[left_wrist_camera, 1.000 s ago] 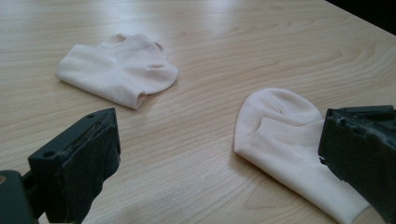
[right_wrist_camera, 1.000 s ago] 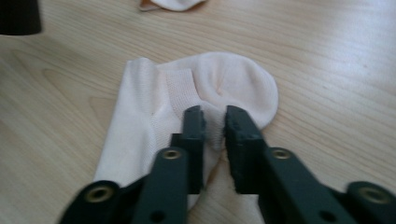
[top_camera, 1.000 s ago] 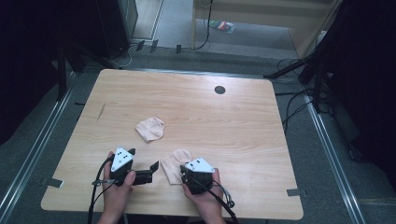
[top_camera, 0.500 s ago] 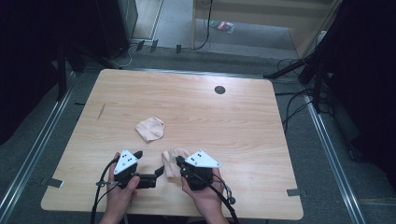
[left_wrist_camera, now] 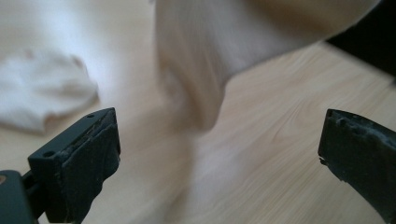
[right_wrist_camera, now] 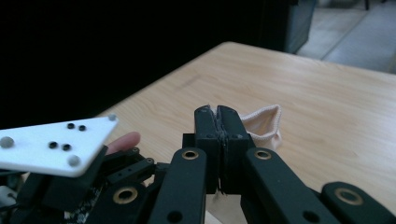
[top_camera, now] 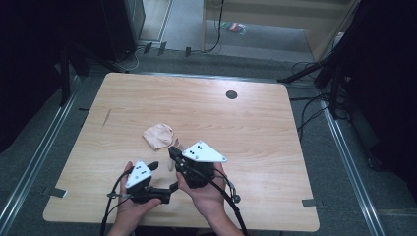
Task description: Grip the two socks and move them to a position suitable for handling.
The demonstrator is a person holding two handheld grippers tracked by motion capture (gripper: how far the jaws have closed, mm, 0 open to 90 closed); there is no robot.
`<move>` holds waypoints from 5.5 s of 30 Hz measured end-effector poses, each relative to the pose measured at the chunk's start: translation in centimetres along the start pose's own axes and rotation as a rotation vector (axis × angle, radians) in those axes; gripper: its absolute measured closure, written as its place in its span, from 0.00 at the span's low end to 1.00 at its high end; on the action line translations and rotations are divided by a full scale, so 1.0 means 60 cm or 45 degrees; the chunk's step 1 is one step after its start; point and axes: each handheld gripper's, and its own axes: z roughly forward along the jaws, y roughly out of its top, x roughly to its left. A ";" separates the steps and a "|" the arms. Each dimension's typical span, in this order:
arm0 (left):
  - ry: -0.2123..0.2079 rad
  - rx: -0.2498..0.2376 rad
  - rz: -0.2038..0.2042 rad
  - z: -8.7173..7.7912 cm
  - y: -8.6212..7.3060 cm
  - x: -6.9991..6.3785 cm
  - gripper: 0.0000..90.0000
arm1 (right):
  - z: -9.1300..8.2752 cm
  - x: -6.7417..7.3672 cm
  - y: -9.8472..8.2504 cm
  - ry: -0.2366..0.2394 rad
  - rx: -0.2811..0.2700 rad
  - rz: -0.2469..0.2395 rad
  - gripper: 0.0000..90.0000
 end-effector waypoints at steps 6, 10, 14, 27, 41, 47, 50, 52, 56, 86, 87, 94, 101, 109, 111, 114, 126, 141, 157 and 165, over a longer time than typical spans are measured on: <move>-0.127 -0.158 0.035 -0.047 0.016 0.027 0.00 | -0.018 -0.014 -0.003 0.068 0.010 0.086 1.00; -0.120 -0.096 -0.010 -0.039 0.010 0.047 0.00 | -0.016 -0.068 -0.072 0.005 0.124 0.177 1.00; -0.015 -0.007 -0.060 -0.019 0.001 0.055 0.11 | -0.019 -0.124 -0.147 -0.075 0.223 0.215 1.00; 0.201 0.269 -0.230 0.011 -0.020 0.069 0.51 | -0.049 -0.172 -0.180 -0.256 0.293 0.245 0.84; 0.212 0.347 -0.176 0.027 -0.028 0.057 0.81 | -0.028 -0.164 -0.195 -0.230 0.268 0.356 0.65; 0.168 0.368 -0.145 0.024 -0.028 0.057 1.00 | -0.023 -0.156 -0.200 -0.239 0.320 0.319 0.98; 0.166 0.355 -0.118 0.016 -0.023 0.055 1.00 | -0.036 -0.158 -0.194 -0.237 0.287 0.332 0.99; 0.162 0.341 -0.106 0.009 -0.017 0.053 1.00 | -0.047 -0.157 -0.191 -0.235 0.268 0.338 0.99; 0.172 0.328 -0.081 -0.005 -0.009 0.054 1.00 | -0.072 -0.153 -0.185 -0.262 0.252 0.327 1.00; -0.003 0.349 -0.227 0.016 -0.021 0.063 1.00 | -0.063 -0.143 -0.203 -0.231 0.262 0.185 0.99; 0.007 0.368 -0.194 0.011 -0.020 0.060 1.00 | -0.065 -0.145 -0.202 -0.251 0.257 0.185 0.99; 0.036 0.424 -0.147 -0.023 -0.023 0.055 1.00 | -0.080 -0.159 -0.197 -0.282 0.273 0.213 1.00; 0.035 0.415 -0.133 -0.012 -0.031 0.043 0.78 | -0.068 -0.158 -0.206 -0.208 0.293 0.227 0.79; 0.167 0.248 -0.239 -0.002 -0.003 0.080 0.52 | -0.070 -0.161 -0.201 -0.204 0.198 0.210 0.50; 0.230 0.223 -0.260 0.010 0.007 0.098 0.52 | -0.071 -0.163 -0.201 -0.214 0.188 0.219 0.50; 0.330 0.198 -0.240 0.035 0.023 0.123 0.52 | -0.072 -0.163 -0.200 -0.221 0.180 0.217 0.50; 0.523 0.237 -0.153 0.127 0.044 0.181 0.48 | -0.072 -0.169 -0.200 -0.237 0.183 0.230 0.51; 0.492 0.329 -0.092 0.140 0.046 0.183 0.99 | -0.071 -0.167 -0.198 -0.246 0.178 0.231 0.52; -0.163 0.135 0.037 0.154 0.076 0.082 1.00 | -0.082 -0.174 -0.185 -0.314 0.119 0.231 0.54; -0.019 0.203 0.039 0.171 0.058 0.099 0.78 | -0.074 -0.176 -0.175 -0.329 0.120 0.221 0.55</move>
